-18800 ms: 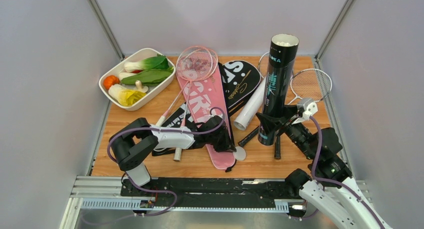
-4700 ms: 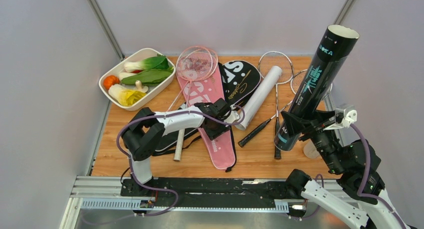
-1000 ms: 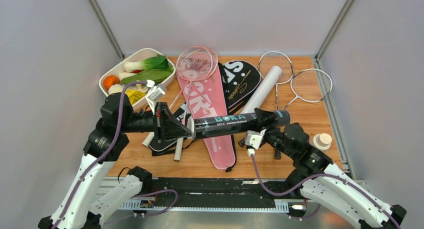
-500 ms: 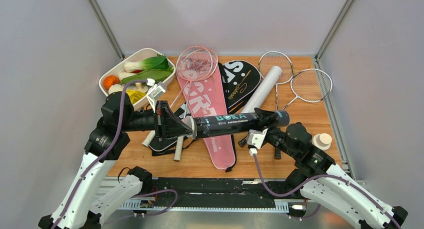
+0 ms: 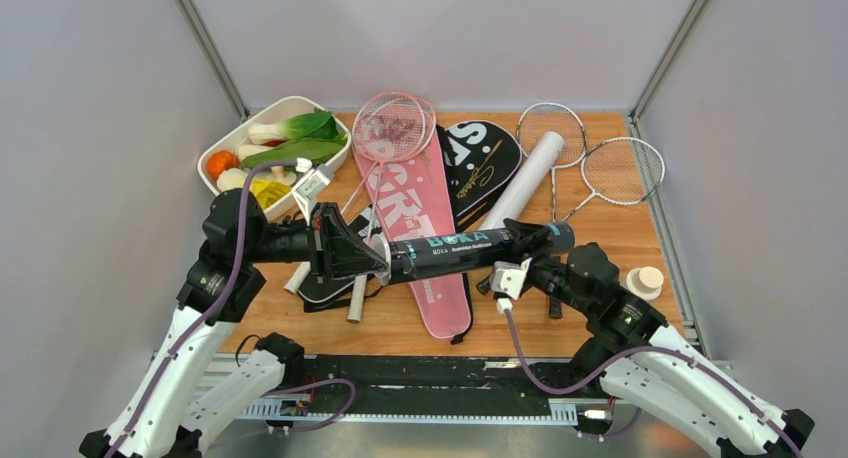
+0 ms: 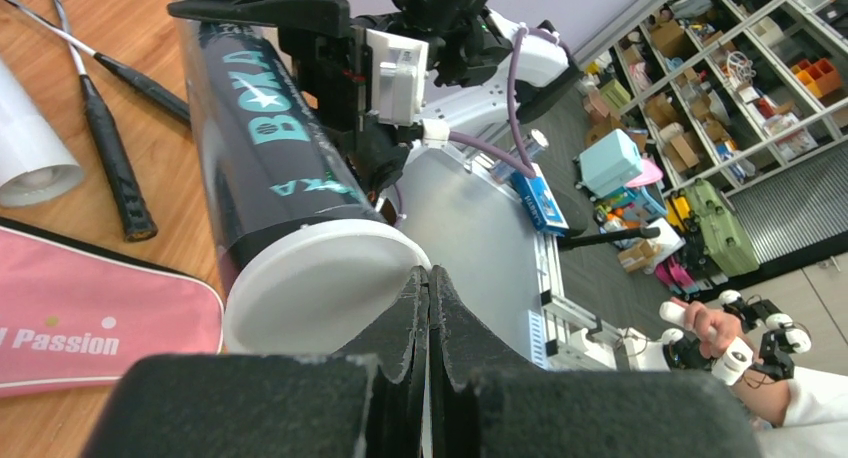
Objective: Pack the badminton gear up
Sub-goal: Close the lid on the shuttle tube.
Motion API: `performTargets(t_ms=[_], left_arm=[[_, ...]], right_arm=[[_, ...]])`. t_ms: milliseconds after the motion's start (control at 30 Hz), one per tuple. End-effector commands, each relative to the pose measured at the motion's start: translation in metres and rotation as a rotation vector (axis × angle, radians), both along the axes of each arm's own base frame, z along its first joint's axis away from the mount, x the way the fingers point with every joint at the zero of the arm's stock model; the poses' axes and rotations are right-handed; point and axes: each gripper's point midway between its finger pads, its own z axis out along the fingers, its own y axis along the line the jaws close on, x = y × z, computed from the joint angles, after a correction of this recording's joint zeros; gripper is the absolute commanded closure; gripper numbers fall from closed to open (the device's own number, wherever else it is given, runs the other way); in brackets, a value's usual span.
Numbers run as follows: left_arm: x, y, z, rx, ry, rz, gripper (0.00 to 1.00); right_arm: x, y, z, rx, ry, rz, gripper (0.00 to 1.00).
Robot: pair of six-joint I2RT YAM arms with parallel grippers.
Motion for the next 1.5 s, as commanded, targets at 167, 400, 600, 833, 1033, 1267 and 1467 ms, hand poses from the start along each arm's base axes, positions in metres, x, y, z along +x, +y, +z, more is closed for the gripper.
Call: performTargets(t_ms=[167, 400, 600, 833, 1033, 1267, 1467], left_arm=[[-0.009, 0.002, -0.005, -0.016, 0.010, -0.035, 1.00], [-0.008, 0.002, -0.006, -0.014, 0.007, -0.037, 1.00], [-0.008, 0.000, -0.004, -0.035, -0.008, -0.064, 1.00], [-0.007, -0.004, -0.005, -0.041, 0.001, -0.116, 1.00], [0.003, -0.008, -0.009, -0.037, -0.030, -0.127, 1.00], [0.016, -0.015, -0.012, -0.044, -0.102, -0.153, 1.00], [0.026, -0.021, -0.009, -0.042, -0.114, -0.190, 0.94]], right_arm=[[-0.001, 0.012, 0.038, 0.124, -0.069, 0.040, 1.00], [-0.004, 0.015, 0.039, 0.135, -0.067, 0.062, 1.00], [-0.007, 0.016, 0.038, 0.125, -0.089, 0.087, 1.00], [-0.010, 0.028, 0.040, 0.119, -0.089, 0.145, 1.00], [-0.019, 0.040, 0.051, 0.171, -0.071, 0.223, 1.00], [-0.033, 0.059, 0.051, 0.209, 0.018, 0.334, 1.00], [-0.042, 0.069, 0.055, 0.231, 0.034, 0.408, 1.00]])
